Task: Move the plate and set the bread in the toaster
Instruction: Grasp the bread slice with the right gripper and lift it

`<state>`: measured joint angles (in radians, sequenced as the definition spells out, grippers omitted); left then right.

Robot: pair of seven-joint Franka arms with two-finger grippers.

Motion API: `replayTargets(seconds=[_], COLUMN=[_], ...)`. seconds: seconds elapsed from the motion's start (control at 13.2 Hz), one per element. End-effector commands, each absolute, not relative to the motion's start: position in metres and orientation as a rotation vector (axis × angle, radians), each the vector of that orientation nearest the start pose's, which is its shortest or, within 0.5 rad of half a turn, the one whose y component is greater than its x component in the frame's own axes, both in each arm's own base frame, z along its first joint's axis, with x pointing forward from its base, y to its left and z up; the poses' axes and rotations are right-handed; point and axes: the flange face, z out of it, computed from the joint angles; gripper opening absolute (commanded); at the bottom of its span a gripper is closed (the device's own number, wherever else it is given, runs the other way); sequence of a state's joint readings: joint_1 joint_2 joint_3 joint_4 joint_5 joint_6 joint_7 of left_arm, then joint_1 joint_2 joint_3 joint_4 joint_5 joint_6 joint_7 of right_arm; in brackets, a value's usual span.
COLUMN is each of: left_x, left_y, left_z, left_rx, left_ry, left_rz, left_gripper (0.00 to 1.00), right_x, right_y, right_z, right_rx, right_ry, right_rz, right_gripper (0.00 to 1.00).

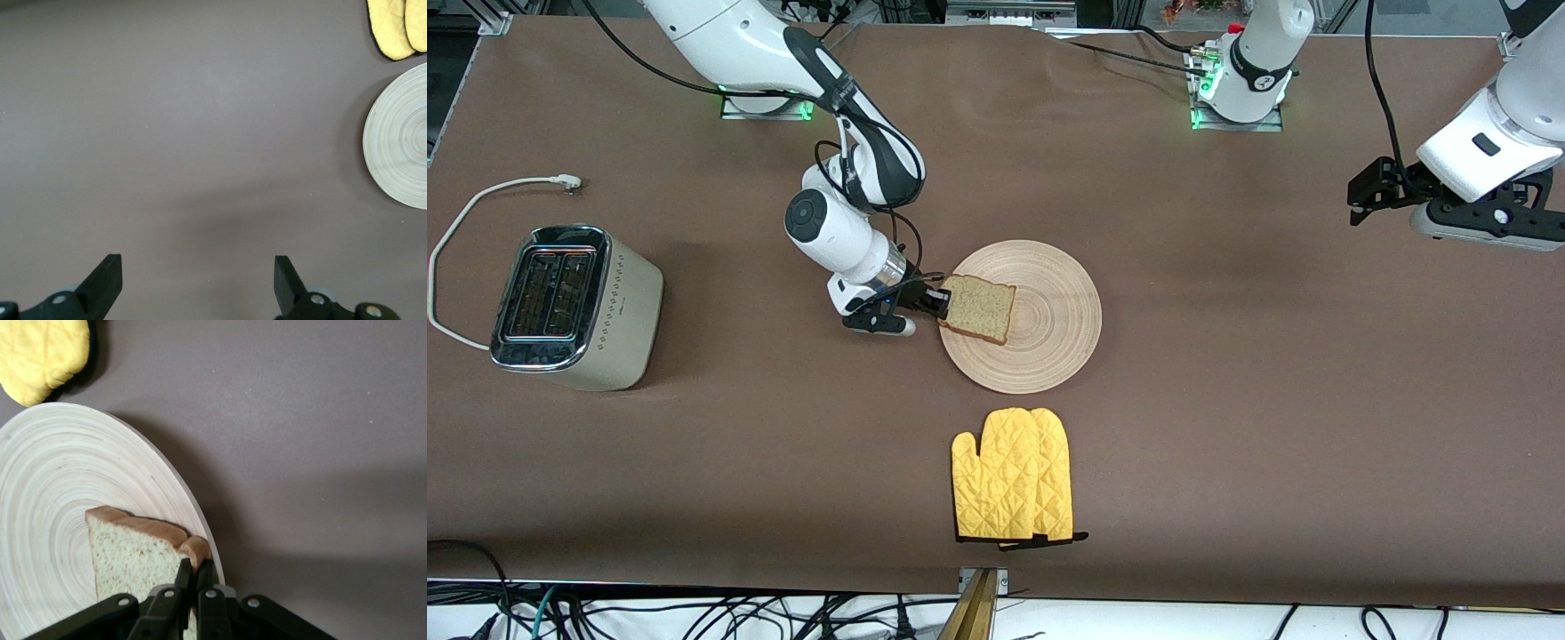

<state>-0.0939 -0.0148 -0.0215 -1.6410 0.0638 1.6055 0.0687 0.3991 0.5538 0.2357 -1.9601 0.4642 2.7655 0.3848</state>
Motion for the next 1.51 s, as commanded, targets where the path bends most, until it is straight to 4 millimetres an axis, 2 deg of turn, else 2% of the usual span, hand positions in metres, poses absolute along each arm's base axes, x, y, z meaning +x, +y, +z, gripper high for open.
replayTargets(seconds=[0.0,0.23,0.3,0.45,0.68,0.76,0.91,1.14,1.29,1.44], left_x=[0.551,0.554,0.555,0.559,0.559,0.560,0.561,0.561,0.563,0.563], left_y=[-0.054,-0.043,-0.040,-0.012,-0.008,-0.011,-0.017,-0.014,-0.013,-0.013], left_z=[0.609,0.606,0.604,0.601,0.599,0.598,0.607,0.604,0.600,0.600], left_rx=[-3.083,-3.097,-3.136,-3.275,-3.272,-3.214,-3.155,-3.159,-3.158,-3.159], left_ry=[0.268,0.235,0.210,0.096,0.086,0.118,0.156,0.149,0.144,0.144], left_rz=[0.013,0.023,0.029,0.035,0.042,0.043,0.014,0.028,0.038,0.038], left_gripper=[1.00,1.00,1.00,1.00,1.00,1.00,1.00,1.00,1.00,1.00], right_x=[0.527,0.527,0.528,0.533,0.557,0.563,0.573,0.592,0.601,0.607], right_y=[0.357,0.358,0.360,0.357,0.333,0.321,0.301,0.245,0.187,0.116], right_z=[0.235,0.242,0.251,0.271,0.308,0.322,0.357,0.426,0.455,0.475], right_rx=[-2.701,-2.703,-2.703,-2.714,-2.798,-2.841,-2.926,-3.083,-3.143,-3.214], right_ry=[0.284,0.268,0.252,0.220,0.139,0.105,0.041,-0.162,-0.307,-0.419], right_rz=[-0.064,-0.056,-0.048,-0.011,0.052,0.062,0.120,0.202,0.210,0.231], right_gripper=[0.00,0.00,0.00,0.00,0.00,0.00,0.00,0.00,0.00,0.00])
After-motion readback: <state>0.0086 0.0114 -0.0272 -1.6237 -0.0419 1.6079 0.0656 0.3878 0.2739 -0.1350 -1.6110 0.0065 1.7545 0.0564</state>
